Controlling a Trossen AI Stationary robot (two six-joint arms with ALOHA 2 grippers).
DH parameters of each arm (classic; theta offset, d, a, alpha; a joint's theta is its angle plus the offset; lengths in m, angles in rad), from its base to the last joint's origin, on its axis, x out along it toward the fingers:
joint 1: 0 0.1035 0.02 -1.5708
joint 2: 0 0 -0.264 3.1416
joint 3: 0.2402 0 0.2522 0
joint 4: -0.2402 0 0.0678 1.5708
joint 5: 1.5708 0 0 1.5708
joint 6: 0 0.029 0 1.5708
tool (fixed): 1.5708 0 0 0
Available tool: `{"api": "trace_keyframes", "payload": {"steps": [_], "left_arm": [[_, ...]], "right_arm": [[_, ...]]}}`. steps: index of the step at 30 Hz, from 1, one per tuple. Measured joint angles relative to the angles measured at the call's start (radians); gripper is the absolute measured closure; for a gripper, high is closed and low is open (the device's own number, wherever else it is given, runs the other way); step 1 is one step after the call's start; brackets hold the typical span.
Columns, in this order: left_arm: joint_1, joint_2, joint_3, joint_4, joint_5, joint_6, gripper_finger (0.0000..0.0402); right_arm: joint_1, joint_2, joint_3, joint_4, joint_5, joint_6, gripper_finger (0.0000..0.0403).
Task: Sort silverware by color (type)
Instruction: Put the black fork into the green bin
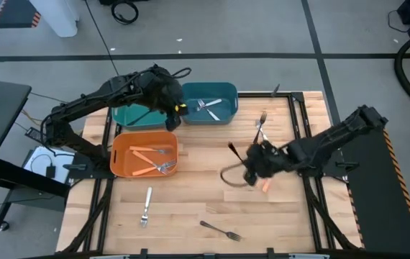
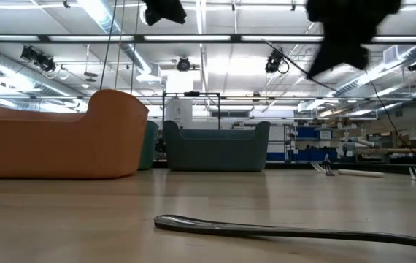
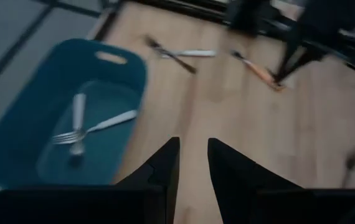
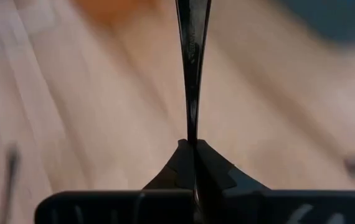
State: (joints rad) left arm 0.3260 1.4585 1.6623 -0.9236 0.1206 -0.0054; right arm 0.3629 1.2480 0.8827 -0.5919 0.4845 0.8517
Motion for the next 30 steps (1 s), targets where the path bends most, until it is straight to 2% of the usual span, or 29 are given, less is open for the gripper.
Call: {"api": "trace_keyframes", "payload": {"steps": [6, 12, 15, 24, 30], "left_arm": [[-0.045, 0.039, 0.000, 0.048, 0.042, 0.061, 0.0310], [-0.063, 0.074, 0.000, 0.165, 0.172, 0.072, 0.0310], [-0.062, 0.085, 0.000, 0.229, 0.236, 0.069, 0.0310], [-0.043, 0.132, 0.000, 0.427, 0.245, -0.039, 0.0310], [-0.022, 0.148, -0.001, 0.451, 0.242, -0.088, 0.0310]], "right_arm": [[-0.121, 0.000, 0.002, 0.460, 0.124, -0.269, 0.0399], [-0.216, 0.000, 0.003, 0.813, 0.124, -0.503, 0.0399], [-0.244, 0.000, 0.003, 0.894, 0.091, -0.573, 0.0399], [-0.292, 0.000, 0.003, 0.954, -0.028, -0.594, 0.0398], [-0.305, 0.000, 0.002, 0.948, -0.008, -0.594, 0.0398]]}}
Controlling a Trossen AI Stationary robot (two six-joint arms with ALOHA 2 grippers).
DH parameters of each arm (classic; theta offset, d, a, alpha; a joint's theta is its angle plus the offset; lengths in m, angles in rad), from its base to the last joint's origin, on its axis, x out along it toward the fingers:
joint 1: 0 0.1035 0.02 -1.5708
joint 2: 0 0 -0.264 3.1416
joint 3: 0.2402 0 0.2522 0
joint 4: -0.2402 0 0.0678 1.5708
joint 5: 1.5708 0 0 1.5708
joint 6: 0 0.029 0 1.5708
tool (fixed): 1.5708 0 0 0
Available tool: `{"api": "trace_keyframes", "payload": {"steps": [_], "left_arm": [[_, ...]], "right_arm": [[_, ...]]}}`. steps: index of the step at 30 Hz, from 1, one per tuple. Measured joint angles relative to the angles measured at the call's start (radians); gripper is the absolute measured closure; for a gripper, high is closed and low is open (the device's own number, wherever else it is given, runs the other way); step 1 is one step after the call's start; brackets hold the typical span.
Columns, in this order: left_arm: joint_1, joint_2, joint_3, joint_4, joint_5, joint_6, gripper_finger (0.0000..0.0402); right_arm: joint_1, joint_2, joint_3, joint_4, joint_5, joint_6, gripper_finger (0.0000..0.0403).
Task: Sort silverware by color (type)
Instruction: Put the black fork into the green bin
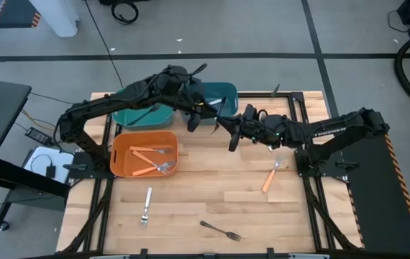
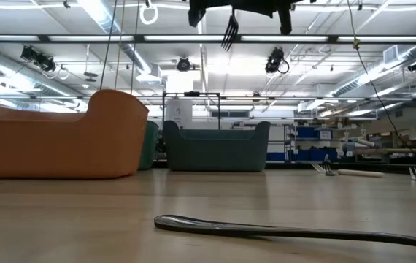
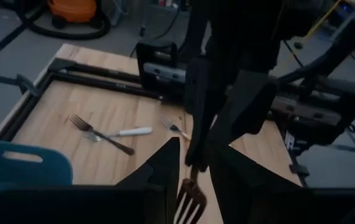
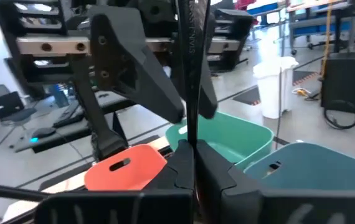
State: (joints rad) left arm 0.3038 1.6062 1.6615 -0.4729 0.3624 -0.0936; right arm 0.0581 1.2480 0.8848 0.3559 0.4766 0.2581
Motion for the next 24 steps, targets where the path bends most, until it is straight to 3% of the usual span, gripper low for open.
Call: {"api": "trace_keyframes", "payload": {"steps": [9, 16, 24], "left_arm": [[0.000, 0.027, 0.001, 0.094, -0.008, -0.058, 0.0310], [-0.001, 0.061, 0.000, 0.131, -0.111, -0.079, 0.0313], [0.000, 0.064, 0.000, 0.144, -0.116, -0.043, 0.0387]], "right_arm": [[-0.023, 0.003, 0.000, -0.021, 0.032, 0.003, 0.0398], [-0.031, 0.003, 0.000, -0.023, 0.049, 0.004, 0.0398], [-0.036, 0.004, 0.000, -0.022, 0.062, 0.006, 0.0398]]}}
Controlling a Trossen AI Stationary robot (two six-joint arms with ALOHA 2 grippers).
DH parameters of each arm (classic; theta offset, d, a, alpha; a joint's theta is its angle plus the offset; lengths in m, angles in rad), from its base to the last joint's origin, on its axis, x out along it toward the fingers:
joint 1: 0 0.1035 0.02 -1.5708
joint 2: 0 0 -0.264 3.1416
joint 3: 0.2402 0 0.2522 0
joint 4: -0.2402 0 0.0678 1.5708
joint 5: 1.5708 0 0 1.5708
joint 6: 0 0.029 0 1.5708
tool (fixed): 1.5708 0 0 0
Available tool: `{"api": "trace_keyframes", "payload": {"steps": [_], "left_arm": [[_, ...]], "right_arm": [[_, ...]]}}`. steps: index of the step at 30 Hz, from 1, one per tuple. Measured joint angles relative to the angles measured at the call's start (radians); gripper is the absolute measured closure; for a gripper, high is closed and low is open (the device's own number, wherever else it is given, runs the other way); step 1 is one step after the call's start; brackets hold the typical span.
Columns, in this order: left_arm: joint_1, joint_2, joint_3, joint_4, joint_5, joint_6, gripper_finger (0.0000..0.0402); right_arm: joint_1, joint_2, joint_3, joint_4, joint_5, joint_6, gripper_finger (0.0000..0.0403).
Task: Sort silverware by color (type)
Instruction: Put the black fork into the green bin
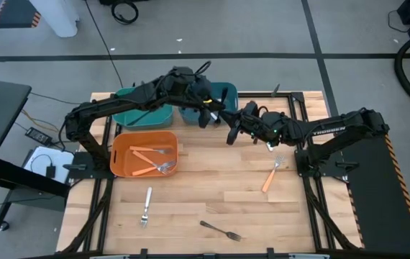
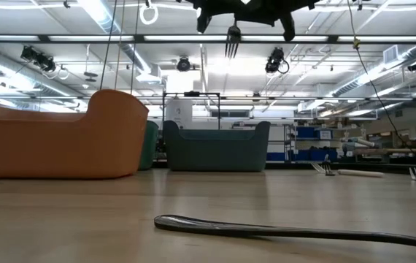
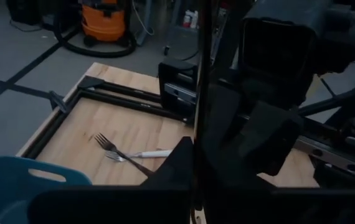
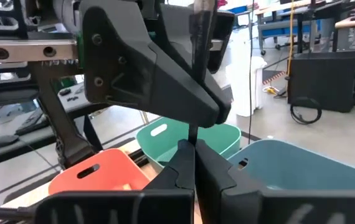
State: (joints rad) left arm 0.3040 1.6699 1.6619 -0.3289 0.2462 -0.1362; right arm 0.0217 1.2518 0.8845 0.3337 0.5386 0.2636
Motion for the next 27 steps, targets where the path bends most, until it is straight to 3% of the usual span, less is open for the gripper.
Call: {"api": "trace_keyframes", "payload": {"steps": [5, 13, 19, 27], "left_arm": [[0.003, 0.000, 0.000, 0.008, -0.008, 0.027, 0.0389], [0.075, -0.020, 0.000, -0.060, -0.032, 0.102, 0.0389], [0.188, -0.065, 0.000, -0.315, -0.072, 0.245, 0.0389], [0.378, -0.094, -0.001, -0.757, -0.209, 0.398, 0.0386]], "right_arm": [[-0.011, -0.001, 0.000, 0.011, 0.003, -0.001, 0.0395], [-0.039, 0.000, 0.000, 0.031, 0.015, -0.018, 0.0347], [-0.102, 0.000, 0.000, -0.001, 0.037, -0.032, 0.0319], [-0.208, 0.000, 0.000, -0.061, 0.033, -0.046, 0.0318]]}}
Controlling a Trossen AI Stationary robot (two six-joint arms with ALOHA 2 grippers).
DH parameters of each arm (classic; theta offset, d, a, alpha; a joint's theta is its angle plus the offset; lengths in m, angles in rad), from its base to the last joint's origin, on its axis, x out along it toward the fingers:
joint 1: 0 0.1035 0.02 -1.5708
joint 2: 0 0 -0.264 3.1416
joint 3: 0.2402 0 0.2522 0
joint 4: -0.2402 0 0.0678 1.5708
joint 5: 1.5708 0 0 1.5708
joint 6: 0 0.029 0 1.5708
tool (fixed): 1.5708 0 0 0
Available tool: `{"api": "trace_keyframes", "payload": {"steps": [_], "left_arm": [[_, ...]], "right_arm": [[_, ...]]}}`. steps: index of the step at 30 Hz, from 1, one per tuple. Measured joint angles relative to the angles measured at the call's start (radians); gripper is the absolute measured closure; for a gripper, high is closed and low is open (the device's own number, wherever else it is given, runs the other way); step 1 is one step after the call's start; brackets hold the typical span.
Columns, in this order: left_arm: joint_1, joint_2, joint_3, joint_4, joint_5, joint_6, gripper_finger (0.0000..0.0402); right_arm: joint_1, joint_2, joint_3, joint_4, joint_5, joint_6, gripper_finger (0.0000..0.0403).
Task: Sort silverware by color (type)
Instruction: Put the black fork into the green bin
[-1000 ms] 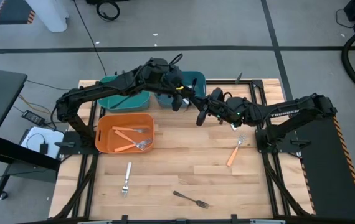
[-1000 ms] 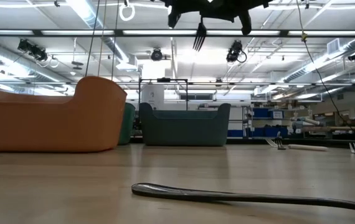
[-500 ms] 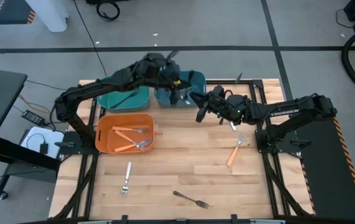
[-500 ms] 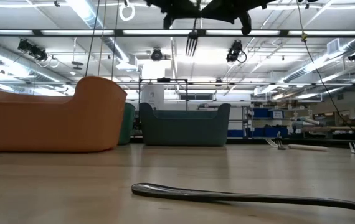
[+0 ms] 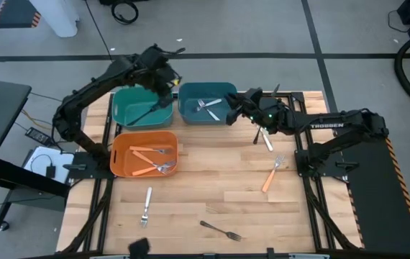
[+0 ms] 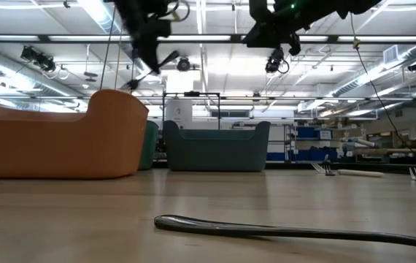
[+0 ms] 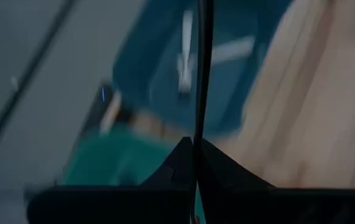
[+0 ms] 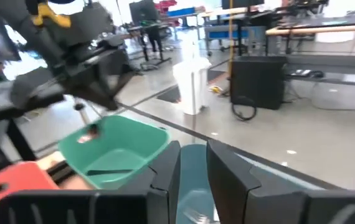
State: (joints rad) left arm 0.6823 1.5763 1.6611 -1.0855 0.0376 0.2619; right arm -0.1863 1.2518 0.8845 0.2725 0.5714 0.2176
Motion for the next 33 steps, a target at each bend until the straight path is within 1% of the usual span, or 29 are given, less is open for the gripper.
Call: {"api": "trace_keyframes", "payload": {"steps": [3, 8, 18, 21, 29, 33], "left_arm": [[0.056, 0.021, 0.001, -0.081, -0.001, -0.018, 0.0384], [0.116, 0.067, 0.000, -0.093, -0.005, -0.021, 0.0379], [0.165, 0.201, 0.000, -0.199, -0.003, -0.014, 0.0377], [0.177, 0.236, 0.000, -0.231, -0.007, 0.018, 0.0377], [0.209, 0.296, 0.000, -0.269, -0.018, 0.054, 0.0377], [0.223, 0.302, 0.000, -0.266, -0.020, 0.085, 0.0376]], "right_arm": [[-0.043, 0.000, 0.000, -0.008, -0.022, -0.075, 0.0318], [-0.116, 0.000, 0.000, -0.034, -0.060, -0.147, 0.0318], [-0.239, 0.000, 0.000, -0.157, -0.155, -0.150, 0.0318], [-0.262, 0.000, 0.000, -0.174, -0.180, -0.150, 0.0318], [-0.276, 0.000, 0.000, -0.172, -0.181, -0.138, 0.0318], [-0.276, 0.000, 0.000, -0.172, -0.181, -0.081, 0.0318]]}}
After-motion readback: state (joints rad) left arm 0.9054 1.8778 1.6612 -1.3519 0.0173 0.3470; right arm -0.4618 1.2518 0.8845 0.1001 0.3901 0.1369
